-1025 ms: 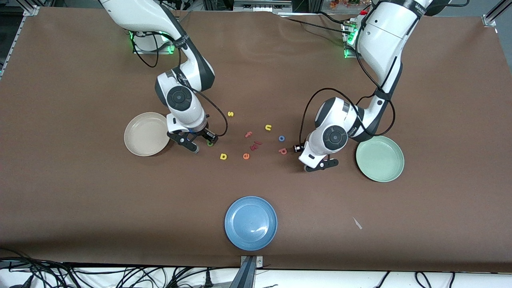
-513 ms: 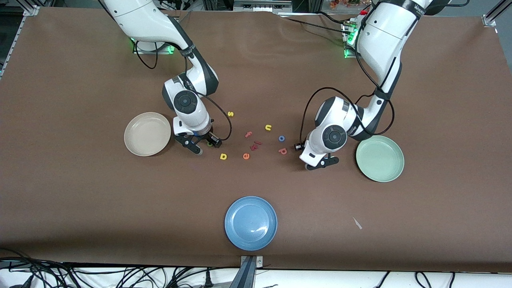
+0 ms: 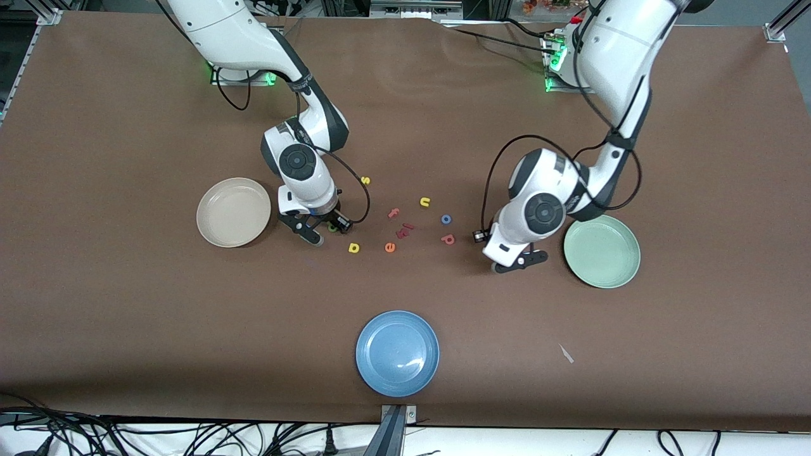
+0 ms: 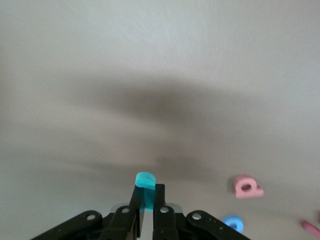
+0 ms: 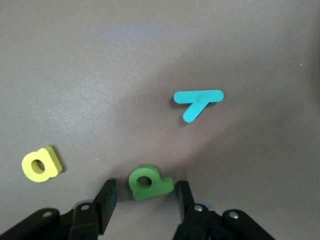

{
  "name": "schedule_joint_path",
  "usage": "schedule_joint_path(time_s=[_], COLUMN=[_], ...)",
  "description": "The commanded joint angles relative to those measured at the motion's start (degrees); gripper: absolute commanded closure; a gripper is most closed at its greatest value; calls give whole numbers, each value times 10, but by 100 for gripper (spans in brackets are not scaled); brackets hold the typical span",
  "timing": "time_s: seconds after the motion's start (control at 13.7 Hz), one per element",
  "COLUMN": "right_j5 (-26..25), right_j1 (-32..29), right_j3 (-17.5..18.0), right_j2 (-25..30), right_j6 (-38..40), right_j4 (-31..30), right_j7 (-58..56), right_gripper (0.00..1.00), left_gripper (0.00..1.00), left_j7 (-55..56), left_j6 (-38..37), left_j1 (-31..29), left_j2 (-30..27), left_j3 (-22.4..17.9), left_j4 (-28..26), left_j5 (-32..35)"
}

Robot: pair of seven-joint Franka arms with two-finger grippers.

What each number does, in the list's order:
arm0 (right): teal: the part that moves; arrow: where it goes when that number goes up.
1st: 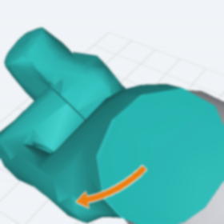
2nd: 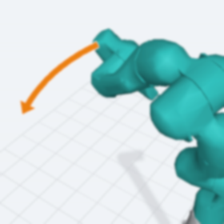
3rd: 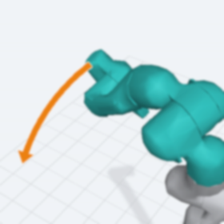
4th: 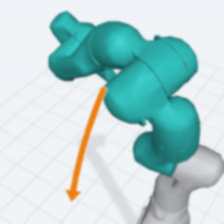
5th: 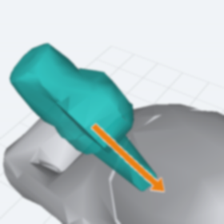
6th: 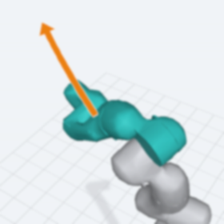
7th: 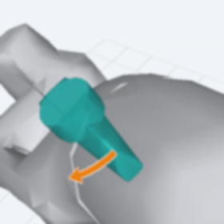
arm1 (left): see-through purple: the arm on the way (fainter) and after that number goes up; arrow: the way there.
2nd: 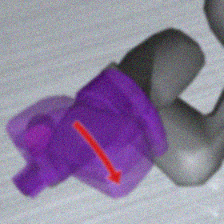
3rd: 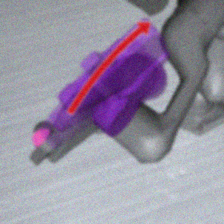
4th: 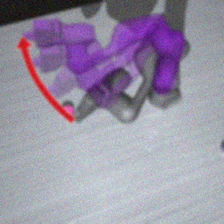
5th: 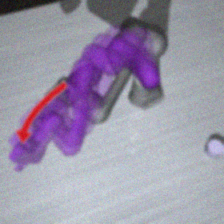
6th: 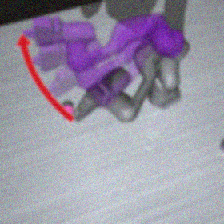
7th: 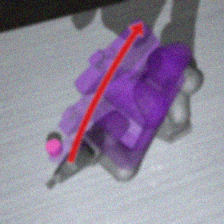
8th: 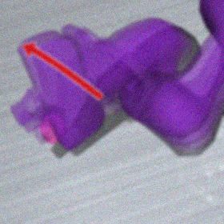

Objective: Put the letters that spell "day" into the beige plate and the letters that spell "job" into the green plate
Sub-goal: 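Drop the p on the cream plate while the left gripper drops the 1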

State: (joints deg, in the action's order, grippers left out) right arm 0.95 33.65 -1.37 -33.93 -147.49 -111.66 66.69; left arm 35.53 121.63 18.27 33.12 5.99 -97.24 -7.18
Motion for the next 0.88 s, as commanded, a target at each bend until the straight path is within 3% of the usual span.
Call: schedule_joint_path(time_s=[0.0,0.22,0.37,0.59,0.81], right_j5=[-2,-2,-2,-4,-3], right_j1=[5,5,5,4,3], right_j3=[-5,-6,-6,-20,-60], right_j2=[-3,-3,-2,26,87], right_j6=[-9,-8,-5,31,146], right_j4=[2,2,3,6,12], right_j7=[9,9,6,-5,-99], right_gripper=[43,66,81,84,83], left_gripper=[100,100,100,100,100], left_j7=[-70,-158,-214,-259,-286], left_j6=[-74,-100,-100,-81,-36], left_j1=[-50,-118,-151,-187,-206], left_j2=[-78,-86,-76,-32,11], left_j3=[-1,-3,-2,-1,-1], left_j4=[-22,-23,-23,-21,-21], left_j5=[-7,-6,35,88,89])
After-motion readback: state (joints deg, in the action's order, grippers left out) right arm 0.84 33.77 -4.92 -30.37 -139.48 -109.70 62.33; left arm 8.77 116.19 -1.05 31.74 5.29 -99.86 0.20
